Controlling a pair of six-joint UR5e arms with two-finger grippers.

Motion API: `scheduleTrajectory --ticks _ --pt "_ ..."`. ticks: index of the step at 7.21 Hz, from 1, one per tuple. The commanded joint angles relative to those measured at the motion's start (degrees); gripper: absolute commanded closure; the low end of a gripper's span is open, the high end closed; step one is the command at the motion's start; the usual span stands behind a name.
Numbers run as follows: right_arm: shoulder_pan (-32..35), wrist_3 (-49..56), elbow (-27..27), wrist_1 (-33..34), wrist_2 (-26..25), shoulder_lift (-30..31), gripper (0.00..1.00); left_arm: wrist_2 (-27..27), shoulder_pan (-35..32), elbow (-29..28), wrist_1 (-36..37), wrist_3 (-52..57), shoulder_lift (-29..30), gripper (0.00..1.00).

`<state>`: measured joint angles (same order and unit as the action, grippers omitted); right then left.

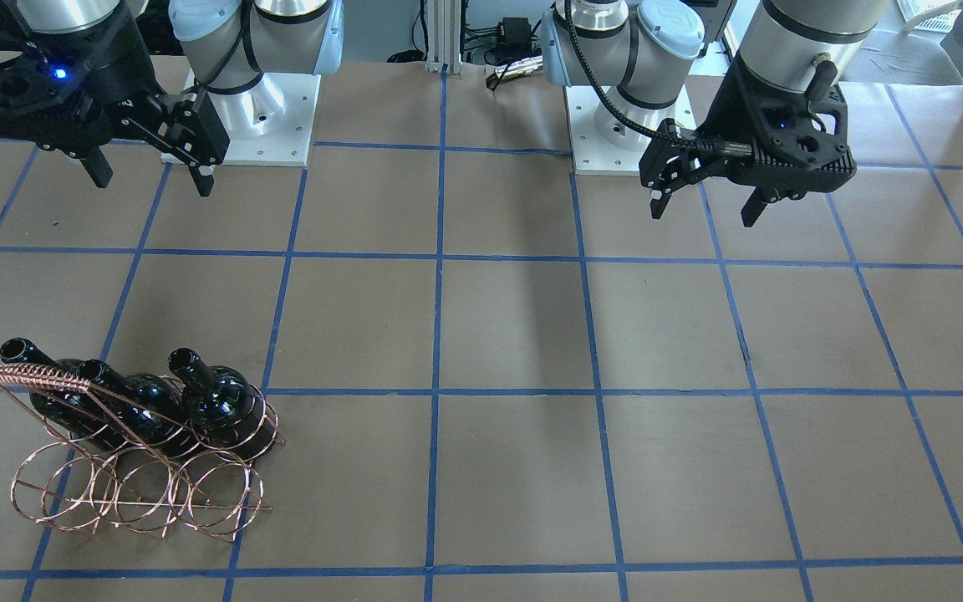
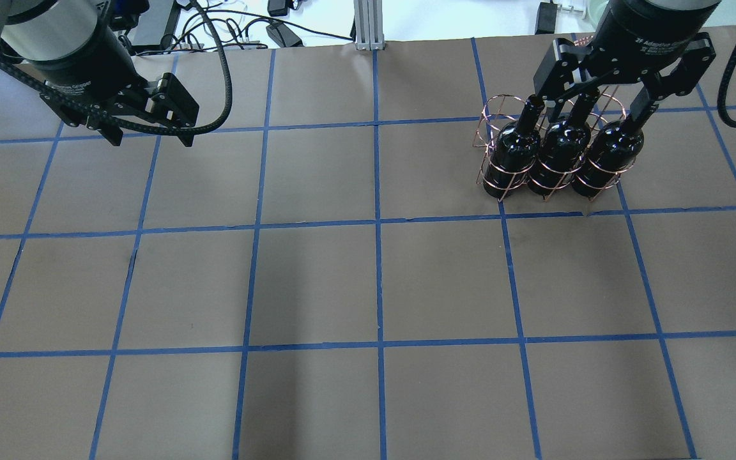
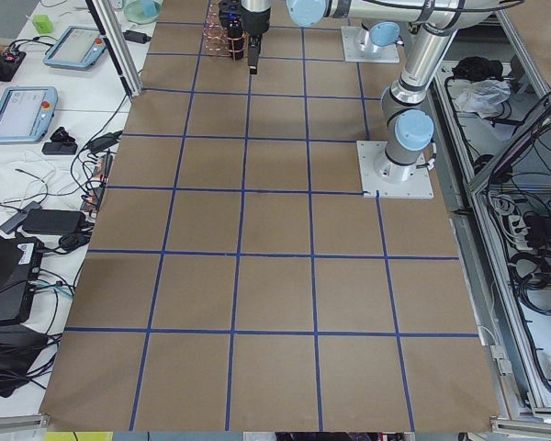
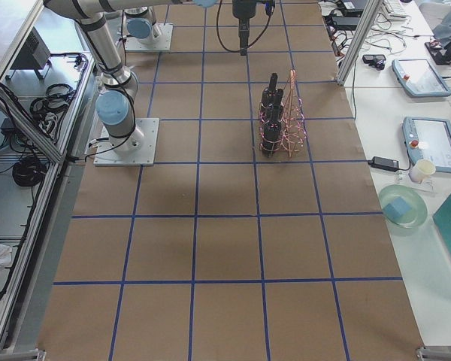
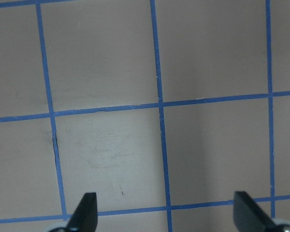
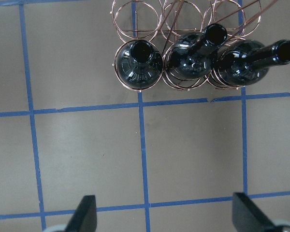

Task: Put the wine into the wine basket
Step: 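Open the right gripper and raise it away from the basket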

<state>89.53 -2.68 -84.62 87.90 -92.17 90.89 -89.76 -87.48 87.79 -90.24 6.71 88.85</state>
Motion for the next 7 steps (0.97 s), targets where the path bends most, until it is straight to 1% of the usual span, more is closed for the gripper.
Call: scheduleTrajectory --ticks 1,7 --pt "0.0 -0.1 0.1 1.3 0.2 -0.5 0.00 -0.1 -0.1 0.2 -0.6 0.1 -0.2 0.00" --pt "0.0 0.0 0.2 1.4 0.0 -0.6 0.00 0.5 0.3 0.0 -0.5 0.1 -0.8 0.00"
